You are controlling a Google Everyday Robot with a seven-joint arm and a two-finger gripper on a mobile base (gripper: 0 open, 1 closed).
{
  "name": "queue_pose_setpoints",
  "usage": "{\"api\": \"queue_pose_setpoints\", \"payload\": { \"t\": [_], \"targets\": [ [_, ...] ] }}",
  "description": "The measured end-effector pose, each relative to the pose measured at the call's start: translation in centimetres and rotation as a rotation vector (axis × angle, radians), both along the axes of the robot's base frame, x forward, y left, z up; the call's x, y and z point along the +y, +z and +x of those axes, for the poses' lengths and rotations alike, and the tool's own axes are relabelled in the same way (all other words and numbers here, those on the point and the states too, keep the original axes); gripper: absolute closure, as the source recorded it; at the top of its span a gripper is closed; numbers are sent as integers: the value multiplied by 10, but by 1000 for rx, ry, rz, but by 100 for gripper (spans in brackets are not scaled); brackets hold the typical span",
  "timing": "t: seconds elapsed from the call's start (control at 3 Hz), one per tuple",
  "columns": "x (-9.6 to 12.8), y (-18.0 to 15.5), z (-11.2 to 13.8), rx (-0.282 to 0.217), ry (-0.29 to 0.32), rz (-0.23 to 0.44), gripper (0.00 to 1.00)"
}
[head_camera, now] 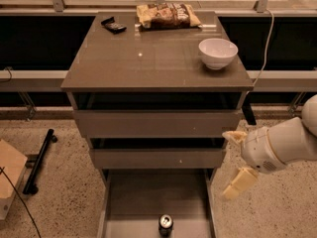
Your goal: Pick pepsi can from bottom drawer and place on counter
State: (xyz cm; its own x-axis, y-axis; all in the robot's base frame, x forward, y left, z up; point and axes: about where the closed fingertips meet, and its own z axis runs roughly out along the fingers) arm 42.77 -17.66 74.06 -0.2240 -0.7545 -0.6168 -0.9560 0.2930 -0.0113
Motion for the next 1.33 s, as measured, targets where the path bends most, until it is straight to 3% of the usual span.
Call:
{"api": "queue_pose_setpoints", "payload": {
  "t": [0.67, 1.0, 1.33],
  "targets": [
    [5, -12, 3, 8, -12, -8, 0],
    [17, -41, 3, 39, 18, 26, 0],
    [41, -103, 4, 64, 58, 102, 0]
  ]
}}
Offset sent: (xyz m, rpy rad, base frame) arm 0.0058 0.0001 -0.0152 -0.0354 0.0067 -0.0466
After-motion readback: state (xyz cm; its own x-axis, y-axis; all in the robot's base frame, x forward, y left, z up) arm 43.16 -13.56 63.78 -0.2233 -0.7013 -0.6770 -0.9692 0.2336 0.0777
